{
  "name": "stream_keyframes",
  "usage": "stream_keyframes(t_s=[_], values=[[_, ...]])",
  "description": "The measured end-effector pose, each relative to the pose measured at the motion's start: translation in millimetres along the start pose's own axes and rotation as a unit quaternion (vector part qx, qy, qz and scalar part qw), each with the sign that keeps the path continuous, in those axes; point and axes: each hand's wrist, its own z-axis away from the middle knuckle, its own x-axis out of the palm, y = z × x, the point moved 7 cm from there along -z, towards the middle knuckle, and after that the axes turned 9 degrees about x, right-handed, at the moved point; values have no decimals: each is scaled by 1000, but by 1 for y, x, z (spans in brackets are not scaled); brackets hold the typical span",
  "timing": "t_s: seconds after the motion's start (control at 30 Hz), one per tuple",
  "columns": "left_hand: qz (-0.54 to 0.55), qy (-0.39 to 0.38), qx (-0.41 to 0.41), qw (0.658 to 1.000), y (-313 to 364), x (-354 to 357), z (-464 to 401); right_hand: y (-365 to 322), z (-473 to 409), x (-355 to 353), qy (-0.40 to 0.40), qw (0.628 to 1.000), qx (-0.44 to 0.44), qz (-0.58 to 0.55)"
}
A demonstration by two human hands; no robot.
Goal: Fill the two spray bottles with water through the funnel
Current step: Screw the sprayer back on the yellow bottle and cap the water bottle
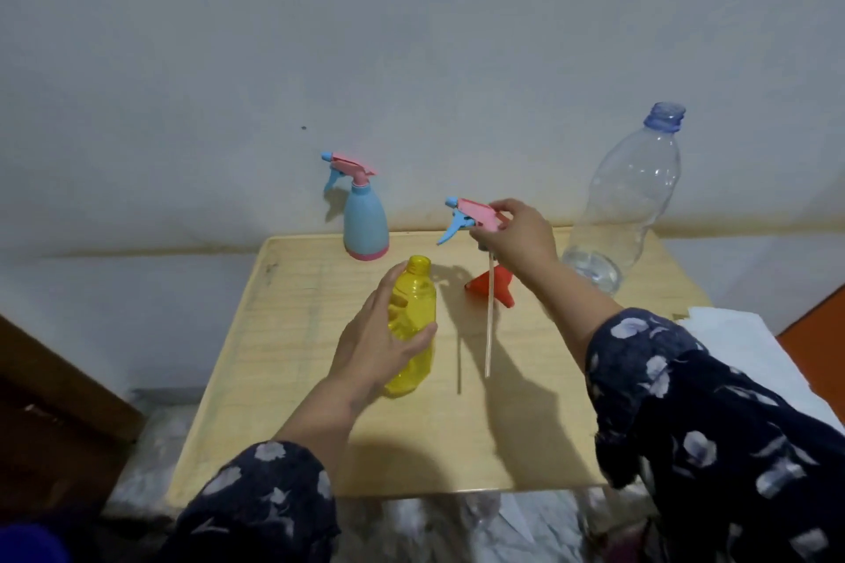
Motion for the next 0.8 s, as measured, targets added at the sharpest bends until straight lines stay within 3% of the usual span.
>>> stream_keyframes(t_s=[0.2,0.4,0.8], values=[[-19,-69,-28,997,-3,-11,14,-93,27,-33,89,989,-110,-52],[-18,-99,-12,995,8,-19,37,-125,56,-42,149,975,-147,-78],[33,-64,-13,997,19,-36,47,-129,107,-18,141,969,-157,-127]])
